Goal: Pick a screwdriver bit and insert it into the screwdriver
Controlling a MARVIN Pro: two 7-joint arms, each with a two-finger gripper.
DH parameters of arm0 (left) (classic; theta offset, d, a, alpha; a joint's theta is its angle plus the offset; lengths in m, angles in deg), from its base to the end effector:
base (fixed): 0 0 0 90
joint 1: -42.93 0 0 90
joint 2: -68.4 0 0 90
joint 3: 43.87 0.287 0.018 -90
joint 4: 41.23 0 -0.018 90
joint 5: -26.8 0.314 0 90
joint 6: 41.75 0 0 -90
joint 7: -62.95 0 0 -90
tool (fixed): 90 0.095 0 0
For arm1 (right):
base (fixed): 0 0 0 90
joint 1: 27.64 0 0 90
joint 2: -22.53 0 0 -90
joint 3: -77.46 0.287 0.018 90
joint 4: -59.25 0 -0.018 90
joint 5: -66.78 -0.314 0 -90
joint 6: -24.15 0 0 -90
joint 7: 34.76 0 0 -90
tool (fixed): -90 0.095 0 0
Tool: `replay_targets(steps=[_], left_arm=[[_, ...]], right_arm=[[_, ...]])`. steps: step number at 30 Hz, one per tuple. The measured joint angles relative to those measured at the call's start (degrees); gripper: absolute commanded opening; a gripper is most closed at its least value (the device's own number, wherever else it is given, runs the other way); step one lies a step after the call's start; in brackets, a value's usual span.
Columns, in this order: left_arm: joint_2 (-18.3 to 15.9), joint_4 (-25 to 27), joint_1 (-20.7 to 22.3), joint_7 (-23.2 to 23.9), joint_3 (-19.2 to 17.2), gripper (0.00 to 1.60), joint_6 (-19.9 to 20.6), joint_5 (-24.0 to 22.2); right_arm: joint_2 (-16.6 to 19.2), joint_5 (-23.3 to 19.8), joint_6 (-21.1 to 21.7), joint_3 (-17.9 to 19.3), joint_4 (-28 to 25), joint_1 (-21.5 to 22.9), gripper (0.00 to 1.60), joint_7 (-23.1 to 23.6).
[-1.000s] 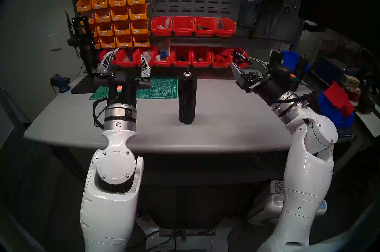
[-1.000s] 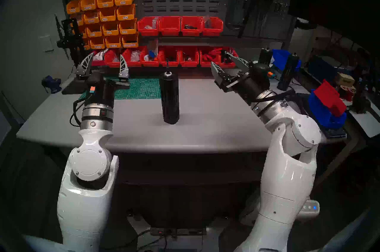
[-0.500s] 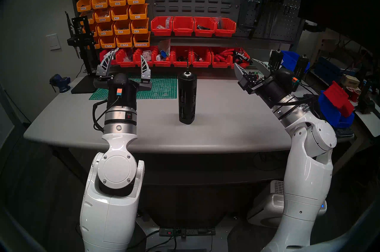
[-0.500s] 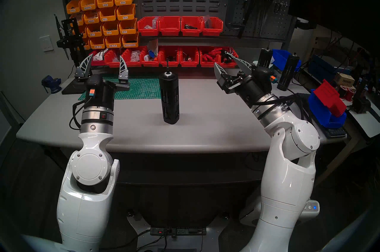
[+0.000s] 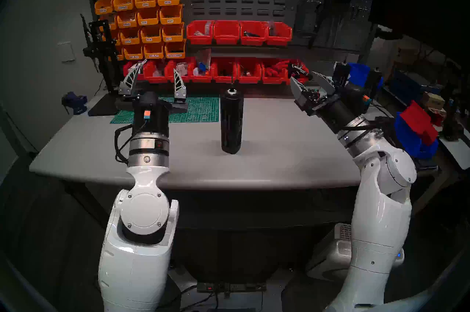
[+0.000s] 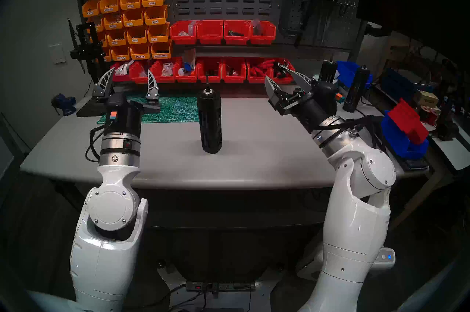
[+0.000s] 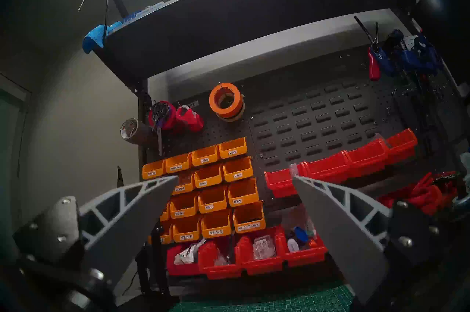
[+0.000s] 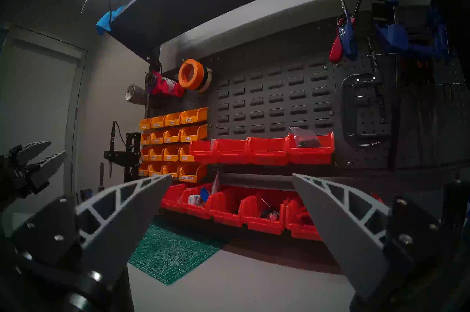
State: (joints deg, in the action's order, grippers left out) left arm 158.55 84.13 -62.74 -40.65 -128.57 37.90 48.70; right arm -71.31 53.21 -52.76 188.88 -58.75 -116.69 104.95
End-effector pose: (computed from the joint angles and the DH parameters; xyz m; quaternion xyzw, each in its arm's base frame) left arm 0.3189 -0.0175 -0.1393 -0.4713 0.0303 -0.8673 0.1573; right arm 0.3594 -0.0525 -0.1222 -0.5344 -0.1633 -0.7979 0.2261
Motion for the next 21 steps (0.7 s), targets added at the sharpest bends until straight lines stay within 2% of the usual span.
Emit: replay_targets(steps=[21], left_arm=[[-0.83, 0.03, -0.03, -0.75, 0.35, 1.6, 0.2, -0.47]], right_arm=[[0.09, -0.19, 0.02, 0.0, 0.02, 0.0, 1.6, 0.1]])
